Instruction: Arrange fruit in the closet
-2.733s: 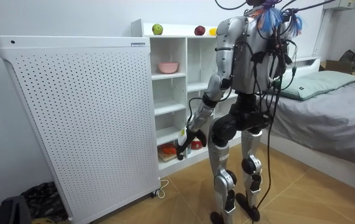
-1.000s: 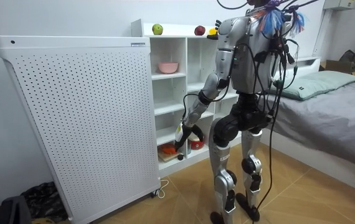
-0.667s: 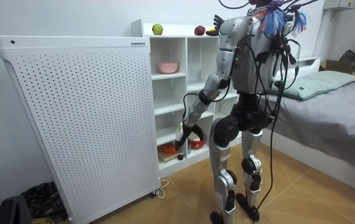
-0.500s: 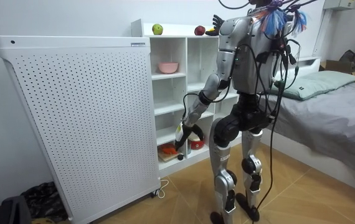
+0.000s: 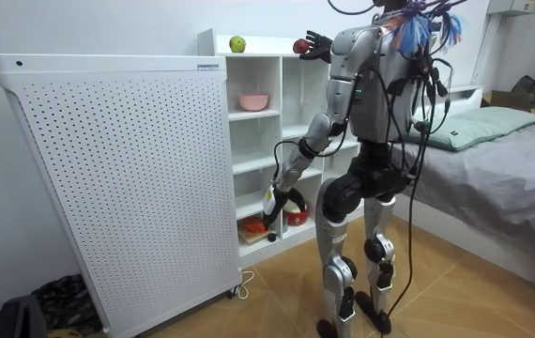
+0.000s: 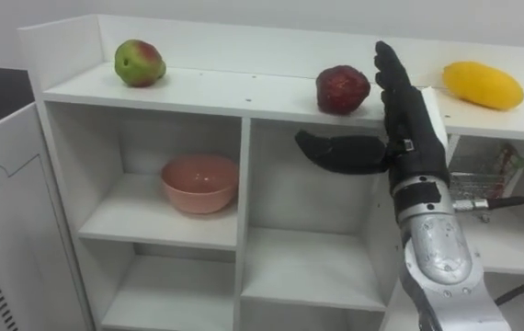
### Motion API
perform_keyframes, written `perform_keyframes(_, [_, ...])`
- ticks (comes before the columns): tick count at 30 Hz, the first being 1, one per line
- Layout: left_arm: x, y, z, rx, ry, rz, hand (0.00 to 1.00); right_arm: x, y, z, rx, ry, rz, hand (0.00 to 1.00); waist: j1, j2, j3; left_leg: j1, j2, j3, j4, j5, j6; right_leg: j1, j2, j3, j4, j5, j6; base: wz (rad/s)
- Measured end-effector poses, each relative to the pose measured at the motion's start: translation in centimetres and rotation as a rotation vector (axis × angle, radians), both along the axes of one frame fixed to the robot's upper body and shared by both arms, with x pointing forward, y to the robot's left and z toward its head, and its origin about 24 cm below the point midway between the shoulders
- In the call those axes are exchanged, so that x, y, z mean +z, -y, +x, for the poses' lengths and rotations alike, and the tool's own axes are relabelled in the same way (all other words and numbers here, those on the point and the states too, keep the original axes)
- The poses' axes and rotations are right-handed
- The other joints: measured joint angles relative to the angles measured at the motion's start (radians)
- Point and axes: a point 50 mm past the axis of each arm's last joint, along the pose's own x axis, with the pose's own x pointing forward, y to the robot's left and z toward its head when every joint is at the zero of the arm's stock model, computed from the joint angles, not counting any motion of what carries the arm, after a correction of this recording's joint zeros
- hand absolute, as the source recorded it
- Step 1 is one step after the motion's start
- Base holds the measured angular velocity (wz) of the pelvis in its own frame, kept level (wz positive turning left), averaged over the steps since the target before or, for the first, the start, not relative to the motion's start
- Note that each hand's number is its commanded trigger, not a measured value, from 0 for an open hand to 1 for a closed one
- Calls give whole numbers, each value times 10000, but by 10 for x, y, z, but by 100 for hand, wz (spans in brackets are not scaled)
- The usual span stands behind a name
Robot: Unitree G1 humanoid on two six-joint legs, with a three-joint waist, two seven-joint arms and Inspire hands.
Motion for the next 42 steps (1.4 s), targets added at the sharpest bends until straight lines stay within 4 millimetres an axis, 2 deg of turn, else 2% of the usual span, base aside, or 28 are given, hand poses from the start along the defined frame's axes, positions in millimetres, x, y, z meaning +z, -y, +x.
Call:
perform_keyframes(2, [0, 0, -1, 29, -83, -21, 0, 1, 1, 1, 84, -56, -155, 0, -14, 6, 2, -2, -2, 0, 15, 0, 0, 0, -6, -28, 1, 0, 0, 0])
perform_keyframes(3, [-1, 0, -1, 58, -144, -26, 0, 2, 1, 4, 147, -105, -225, 18, -45, 17, 7, -7, -3, 0, 36, 0, 0, 0, -7, -28, 3, 0, 0, 0])
perform_keyframes(4, [-1, 0, -1, 67, -177, -37, 0, 3, 2, 6, 173, -171, -289, 54, -59, 27, 12, -17, -3, -3, 60, -1, 0, 0, -8, -30, 7, 0, -1, 0])
perform_keyframes(5, [-1, 0, -1, 74, -188, -48, 0, 4, 3, 7, 182, -198, -305, 81, -59, 37, 16, -20, -3, -3, 64, -1, 0, 0, -9, -30, 10, 2, -4, 0])
perform_keyframes(6, [0, 0, 0, 82, -212, -59, 0, 4, 3, 9, 184, -249, -303, 100, -61, 53, 20, -26, -2, -2, 77, -1, 0, 0, -9, -30, 16, 6, -10, 0])
perform_keyframes(12, [1, 0, 2, 127, -268, -62, 0, 8, 5, 15, 140, -406, -426, 100, -86, 123, -16, -58, 0, -22, 99, -1, 0, 9, -4, -60, 28, 13, -21, 0])
perform_keyframes(20, [0, 1, 3, 603, -184, -489, 0, 16, 8, 18, -196, -199, -353, 100, -110, 133, -26, -35, -2, -29, 95, 0, 0, -2, -10, -100, 10, 12, -20, 0])
perform_keyframes(27, [8, 1, 20, 586, 172, -520, 0, 20, 10, 18, -215, -153, -523, 100, -12, 132, -29, 10, 4, -57, 66, 0, -1, 39, -10, -178, 2, 12, -20, 1])
perform_keyframes(38, [6, -8, 14, 623, -157, -505, 0, 15, 8, 19, 174, -505, -634, 100, -163, 151, -30, 47, 1, -14, 117, 1, -1, 106, -21, -180, 6, 12, -20, 0])
perform_keyframes(42, [5, -9, 11, 583, -334, -438, 0, 12, 2, 11, 339, -348, -866, 100, -211, 183, -32, 37, 3, 18, 117, 1, -1, 107, -16, -156, 12, 12, -20, 0])
